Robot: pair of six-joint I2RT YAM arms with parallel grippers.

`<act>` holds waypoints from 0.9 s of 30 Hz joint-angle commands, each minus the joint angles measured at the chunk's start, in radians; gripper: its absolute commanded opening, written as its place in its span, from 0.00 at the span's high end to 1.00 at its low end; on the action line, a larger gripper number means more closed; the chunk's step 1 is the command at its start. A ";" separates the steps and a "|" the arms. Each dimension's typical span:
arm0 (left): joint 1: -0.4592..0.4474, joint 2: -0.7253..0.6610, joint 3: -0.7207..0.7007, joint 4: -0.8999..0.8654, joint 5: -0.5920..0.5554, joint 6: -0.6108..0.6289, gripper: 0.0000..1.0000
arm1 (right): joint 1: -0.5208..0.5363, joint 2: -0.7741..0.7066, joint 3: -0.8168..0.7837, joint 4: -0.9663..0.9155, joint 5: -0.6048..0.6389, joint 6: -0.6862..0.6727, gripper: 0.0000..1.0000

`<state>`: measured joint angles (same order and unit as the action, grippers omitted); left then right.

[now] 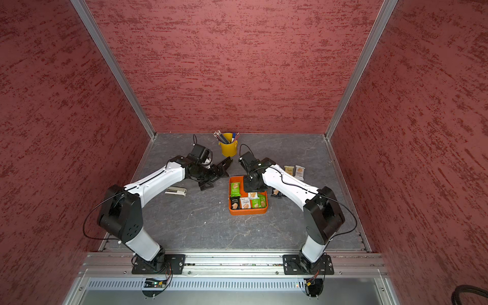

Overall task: Take the cookies out of the storage box
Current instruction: Place the cookie at the center of the board.

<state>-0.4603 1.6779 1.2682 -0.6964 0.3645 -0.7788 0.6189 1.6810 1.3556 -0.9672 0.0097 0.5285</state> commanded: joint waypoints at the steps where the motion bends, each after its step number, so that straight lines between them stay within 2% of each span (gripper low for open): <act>1: -0.025 0.025 0.039 0.012 -0.022 -0.024 0.00 | -0.081 -0.046 -0.041 -0.024 0.009 -0.081 0.60; 8: -0.075 0.064 0.080 0.011 -0.050 -0.059 0.00 | -0.301 -0.069 -0.101 0.006 -0.027 -0.204 0.60; 17: -0.118 0.077 0.094 0.011 -0.092 -0.101 0.00 | -0.549 0.016 -0.100 0.061 -0.082 -0.294 0.60; 27: -0.132 0.054 0.071 -0.009 -0.129 -0.109 0.00 | -0.672 0.126 -0.108 0.139 -0.042 -0.271 0.60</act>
<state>-0.5842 1.7508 1.3411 -0.6956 0.2634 -0.8795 -0.0341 1.7851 1.2491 -0.8722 -0.0578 0.2615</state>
